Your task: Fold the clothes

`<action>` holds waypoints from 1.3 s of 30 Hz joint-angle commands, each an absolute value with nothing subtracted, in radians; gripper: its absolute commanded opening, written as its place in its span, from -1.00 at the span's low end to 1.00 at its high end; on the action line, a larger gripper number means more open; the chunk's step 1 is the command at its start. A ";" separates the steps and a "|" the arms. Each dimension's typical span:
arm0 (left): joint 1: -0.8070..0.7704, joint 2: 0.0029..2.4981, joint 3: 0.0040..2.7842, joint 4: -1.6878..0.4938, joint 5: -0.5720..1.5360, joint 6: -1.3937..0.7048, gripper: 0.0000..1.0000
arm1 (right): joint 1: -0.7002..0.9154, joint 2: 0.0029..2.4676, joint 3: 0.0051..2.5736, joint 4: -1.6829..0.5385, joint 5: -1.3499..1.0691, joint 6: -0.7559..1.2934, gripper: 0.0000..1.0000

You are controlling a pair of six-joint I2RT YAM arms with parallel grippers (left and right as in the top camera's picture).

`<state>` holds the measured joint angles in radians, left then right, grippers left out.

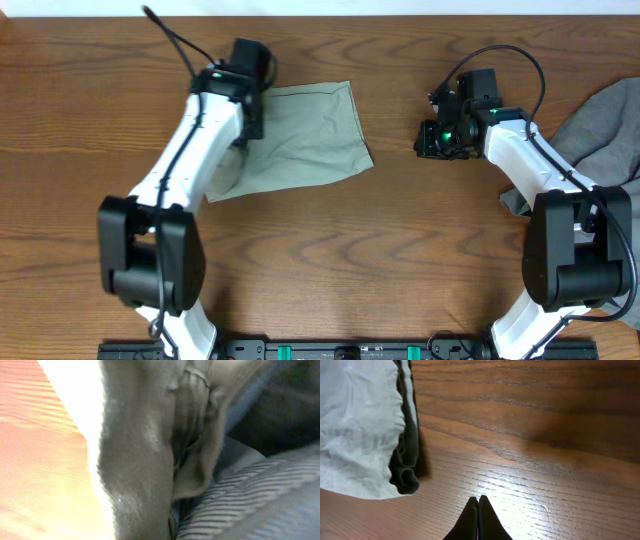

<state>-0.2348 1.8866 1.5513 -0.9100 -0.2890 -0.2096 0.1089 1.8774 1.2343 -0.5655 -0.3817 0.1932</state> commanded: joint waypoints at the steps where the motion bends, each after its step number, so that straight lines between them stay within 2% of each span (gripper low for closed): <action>1: -0.126 1.766 1.584 -0.950 -0.537 -0.099 -0.88 | 0.125 1.877 1.236 -0.569 -0.358 0.189 -0.98; 10: 0.089 1.687 1.617 -0.953 -0.573 0.097 -0.88 | 0.125 1.877 1.236 -0.566 -0.358 0.189 -0.97; 16: 0.141 1.687 1.704 -0.958 -0.543 0.155 -0.88 | 0.125 1.877 1.236 -0.561 -0.358 0.189 -0.98; 20: 0.118 1.695 1.714 -0.942 -0.392 0.171 -0.88 | 0.125 1.877 1.236 -0.560 -0.358 0.189 -0.97; 29: 0.041 1.872 1.710 -0.972 -0.308 0.007 -0.88 | 0.125 1.877 1.236 -0.572 -0.367 0.189 -0.97; 39: -0.132 1.974 1.710 -0.979 -0.297 -0.178 -0.88 | 0.126 1.877 1.236 -0.574 -0.367 0.189 -0.98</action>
<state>-0.0853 1.9762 1.6947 -0.9707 -0.3141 -0.0776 0.1089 1.8774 1.2343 -0.5720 -0.3656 0.1932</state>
